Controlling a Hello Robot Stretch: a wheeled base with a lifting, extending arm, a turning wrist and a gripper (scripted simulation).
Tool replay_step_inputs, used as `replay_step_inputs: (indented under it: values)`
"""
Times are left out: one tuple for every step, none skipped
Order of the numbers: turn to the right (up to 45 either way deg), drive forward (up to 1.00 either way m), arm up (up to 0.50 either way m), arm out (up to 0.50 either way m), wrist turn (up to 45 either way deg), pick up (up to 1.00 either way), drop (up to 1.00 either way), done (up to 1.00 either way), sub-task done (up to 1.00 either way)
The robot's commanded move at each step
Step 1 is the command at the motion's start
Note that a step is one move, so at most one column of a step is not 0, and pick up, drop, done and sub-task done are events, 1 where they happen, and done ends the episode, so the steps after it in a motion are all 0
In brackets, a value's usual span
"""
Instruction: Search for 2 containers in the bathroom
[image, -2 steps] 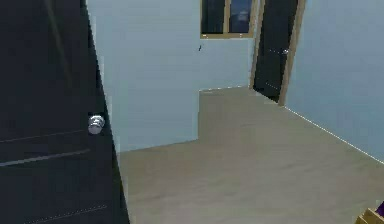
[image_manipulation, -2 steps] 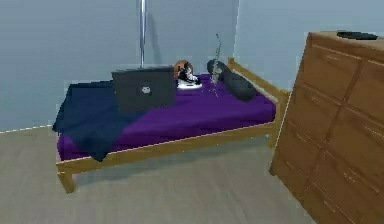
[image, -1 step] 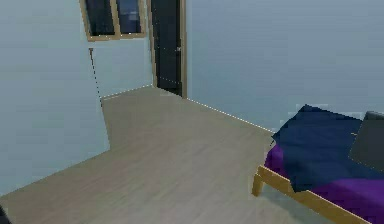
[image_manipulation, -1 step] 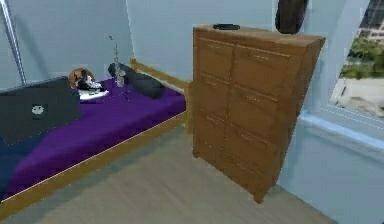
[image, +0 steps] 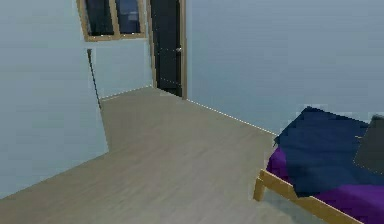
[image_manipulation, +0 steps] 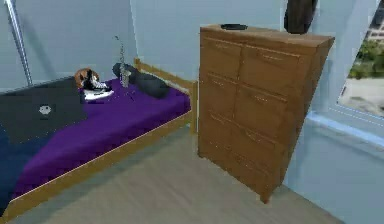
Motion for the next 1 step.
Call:
replay_step_inputs:
  values:
    - [-45.0, 0.00, 0.00, 0.00, 0.0, 0.00, 0.00, 0.00, 0.00]
